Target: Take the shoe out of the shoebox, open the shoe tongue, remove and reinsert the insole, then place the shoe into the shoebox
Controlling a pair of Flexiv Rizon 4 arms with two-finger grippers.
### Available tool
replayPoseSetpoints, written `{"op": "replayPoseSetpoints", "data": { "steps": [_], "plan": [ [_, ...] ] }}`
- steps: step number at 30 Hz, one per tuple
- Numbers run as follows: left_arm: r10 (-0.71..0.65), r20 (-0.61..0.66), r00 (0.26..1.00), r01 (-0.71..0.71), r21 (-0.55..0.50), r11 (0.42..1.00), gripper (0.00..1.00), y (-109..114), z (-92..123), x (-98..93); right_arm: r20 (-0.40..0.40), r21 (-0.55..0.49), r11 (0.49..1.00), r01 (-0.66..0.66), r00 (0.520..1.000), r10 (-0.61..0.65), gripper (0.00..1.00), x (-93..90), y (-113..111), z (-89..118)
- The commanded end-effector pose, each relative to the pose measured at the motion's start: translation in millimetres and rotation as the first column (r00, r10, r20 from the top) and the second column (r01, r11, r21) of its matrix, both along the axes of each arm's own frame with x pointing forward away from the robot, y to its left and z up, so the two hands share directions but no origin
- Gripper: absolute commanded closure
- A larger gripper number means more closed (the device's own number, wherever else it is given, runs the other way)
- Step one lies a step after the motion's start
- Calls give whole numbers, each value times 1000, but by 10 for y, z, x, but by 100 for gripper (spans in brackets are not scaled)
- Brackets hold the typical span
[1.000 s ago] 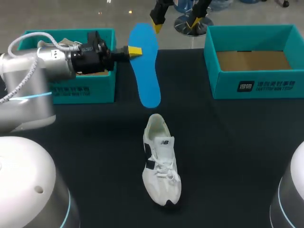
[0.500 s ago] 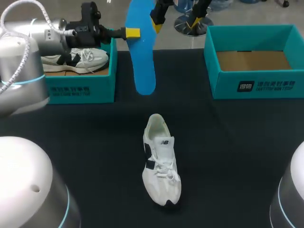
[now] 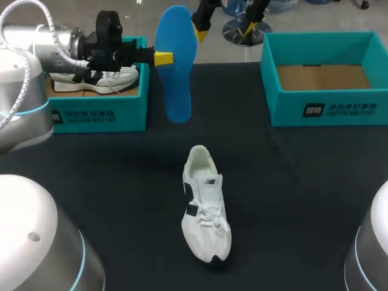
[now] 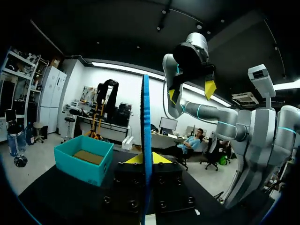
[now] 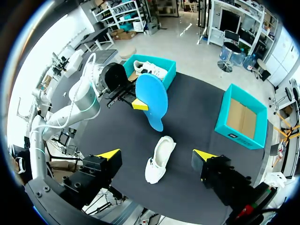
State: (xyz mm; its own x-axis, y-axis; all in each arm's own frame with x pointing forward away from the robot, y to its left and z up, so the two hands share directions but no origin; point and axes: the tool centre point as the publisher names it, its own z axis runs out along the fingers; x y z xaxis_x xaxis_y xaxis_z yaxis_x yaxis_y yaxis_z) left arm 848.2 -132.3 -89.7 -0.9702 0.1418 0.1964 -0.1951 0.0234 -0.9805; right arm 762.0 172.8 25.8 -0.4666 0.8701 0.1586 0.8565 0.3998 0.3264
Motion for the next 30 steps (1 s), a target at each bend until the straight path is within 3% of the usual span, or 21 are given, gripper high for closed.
{"op": "replayPoseSetpoints", "data": {
  "steps": [1, 21, 25, 30],
  "plan": [
    [14, 273, 962, -18, 12, 1000, 100, 20, -110, -125, -2, -2, 1000, 0, 1000, 0, 0, 13, 6, 4],
    [13, 256, 967, -22, 32, 999, 100, 16, -128, -141, -2, -2, 1000, 0, 1000, 0, 0, 13, 6, 4],
    [-64, 576, 815, 56, 32, 998, 100, -43, 27, -201, -2, -2, 1000, 0, 1000, 0, 0, 13, 6, 4],
    [-94, 759, 644, 123, 18, 992, 100, -7, -30, -308, -2, -2, 1000, 0, 1000, 0, 0, 13, 6, 4]
  ]
}}
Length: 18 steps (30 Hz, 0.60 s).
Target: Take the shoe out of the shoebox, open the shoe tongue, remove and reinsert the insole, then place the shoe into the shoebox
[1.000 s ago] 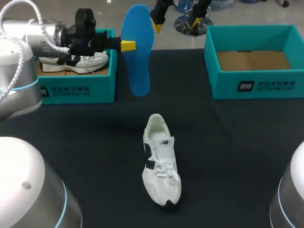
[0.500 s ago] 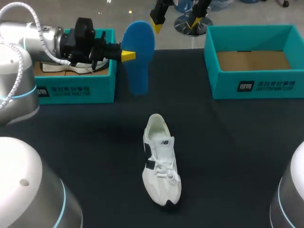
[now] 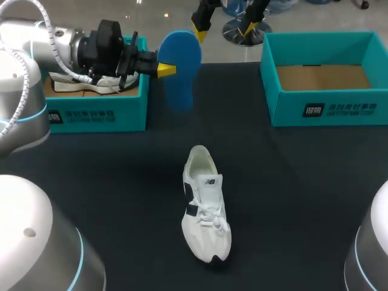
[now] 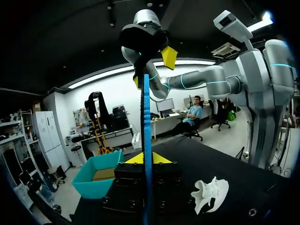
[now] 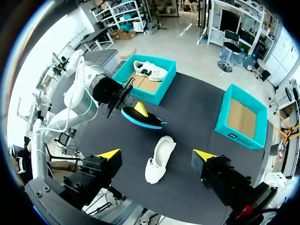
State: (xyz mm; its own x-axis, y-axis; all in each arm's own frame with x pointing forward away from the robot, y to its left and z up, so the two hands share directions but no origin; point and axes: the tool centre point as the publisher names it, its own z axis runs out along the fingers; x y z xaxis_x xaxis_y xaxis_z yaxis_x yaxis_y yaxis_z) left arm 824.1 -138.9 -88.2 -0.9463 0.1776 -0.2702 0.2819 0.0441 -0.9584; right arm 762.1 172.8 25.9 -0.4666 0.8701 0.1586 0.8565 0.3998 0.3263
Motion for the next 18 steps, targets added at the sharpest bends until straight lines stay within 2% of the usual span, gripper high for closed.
{"op": "replayPoseSetpoints", "data": {
  "steps": [1, 6, 12, 16, 18],
  "plan": [
    [-102, 416, 903, 119, -15, 993, 100, 65, -69, -94, -2, -2, 1000, 0, 1000, 0, 0, 13, 6, 3],
    [-116, 528, 842, 141, -7, 990, 100, 88, -194, -150, -2, -2, 1000, 0, 1000, 0, 0, 13, 6, 3],
    [-115, 631, 767, 128, 24, 991, 100, 82, -231, -175, -2, -2, 1000, 0, 1000, 0, 0, 13, 6, 3],
    [-74, 650, 757, 96, 1, 995, 100, 77, -249, -194, -2, -2, 1000, 0, 1000, 0, 0, 13, 6, 3],
    [-54, 613, 789, 56, 15, 998, 100, 91, -251, -241, -2, -2, 1000, 0, 1000, 0, 0, 13, 6, 3]
  ]
}}
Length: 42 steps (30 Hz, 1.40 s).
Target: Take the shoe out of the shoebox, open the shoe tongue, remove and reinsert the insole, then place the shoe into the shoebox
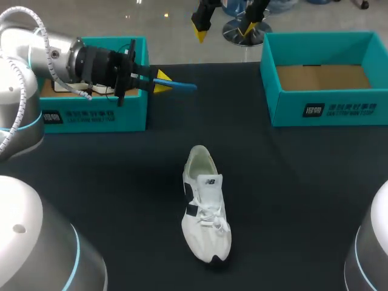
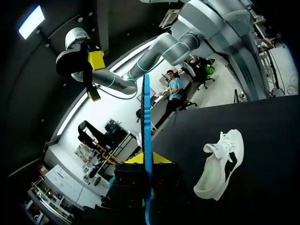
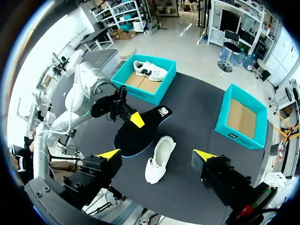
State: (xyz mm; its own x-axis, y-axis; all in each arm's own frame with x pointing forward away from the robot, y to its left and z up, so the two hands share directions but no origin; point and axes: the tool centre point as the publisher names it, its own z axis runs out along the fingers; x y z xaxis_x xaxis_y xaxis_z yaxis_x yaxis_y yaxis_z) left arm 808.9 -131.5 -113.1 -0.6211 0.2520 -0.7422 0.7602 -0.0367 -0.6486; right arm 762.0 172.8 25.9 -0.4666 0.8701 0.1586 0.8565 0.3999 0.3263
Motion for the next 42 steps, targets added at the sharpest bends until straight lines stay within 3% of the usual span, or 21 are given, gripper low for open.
{"op": "replayPoseSetpoints", "data": {
  "steps": [1, 21, 25, 28, 42],
  "plan": [
    [54, 82, 995, -54, 1, 999, 100, 17, -1, -89, -2, -2, 1000, 0, 1000, 0, 0, 13, 5, 3],
    [54, 82, 995, -54, 1, 999, 100, 17, -1, -89, -2, -2, 1000, 0, 1000, 0, 0, 13, 5, 3],
    [27, 414, 910, -1, -64, 998, 100, 21, 69, -150, -2, -2, 1000, 0, 1000, 0, 0, 13, 5, 3],
    [13, 542, 841, 36, -79, 996, 100, 42, -8, -204, -2, -2, 1000, 0, 1000, 0, 0, 13, 5, 3],
    [30, 748, 663, 64, -96, 993, 100, -17, -166, -223, -2, -2, 1000, 0, 1000, 0, 0, 13, 5, 3]
  ]
}}
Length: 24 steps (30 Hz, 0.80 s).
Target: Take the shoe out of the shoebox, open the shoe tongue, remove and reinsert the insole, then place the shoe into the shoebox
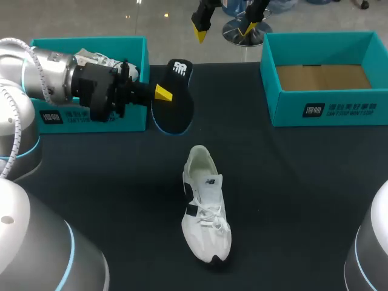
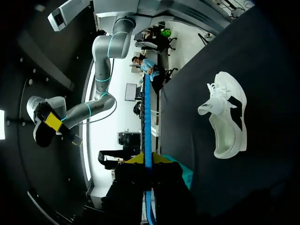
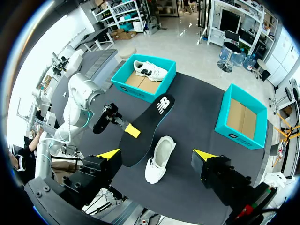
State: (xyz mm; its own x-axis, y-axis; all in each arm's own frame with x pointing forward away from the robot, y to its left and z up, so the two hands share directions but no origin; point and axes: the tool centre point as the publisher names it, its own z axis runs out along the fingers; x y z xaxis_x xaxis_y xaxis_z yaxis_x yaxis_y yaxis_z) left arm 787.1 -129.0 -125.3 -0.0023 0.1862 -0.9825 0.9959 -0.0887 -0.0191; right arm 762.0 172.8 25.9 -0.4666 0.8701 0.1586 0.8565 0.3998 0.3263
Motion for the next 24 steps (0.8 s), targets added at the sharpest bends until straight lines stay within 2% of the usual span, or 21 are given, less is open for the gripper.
{"op": "replayPoseSetpoints", "data": {
  "steps": [1, 8, 18, 21, 24],
  "plan": [
    [5, 169, 986, 2, -39, 999, 100, -50, -49, 4, -2, -2, 1000, 0, 1000, 0, 0, 13, 5, 3],
    [26, 268, 963, -21, -23, 1000, 100, -98, -48, 112, -2, -2, 1000, 0, 1000, 0, 0, 13, 5, 3],
    [69, 337, 939, -48, -69, 996, 100, -65, -100, 178, -2, -2, 1000, 0, 1000, 0, 0, 13, 5, 3],
    [64, 349, 935, -50, -48, 998, 100, -54, -94, 173, -2, -2, 1000, 0, 1000, 0, 0, 13, 5, 3],
    [53, 310, 949, -45, -34, 998, 100, -50, -92, 152, -2, -2, 1000, 0, 1000, 0, 0, 13, 5, 3]
  ]
}}
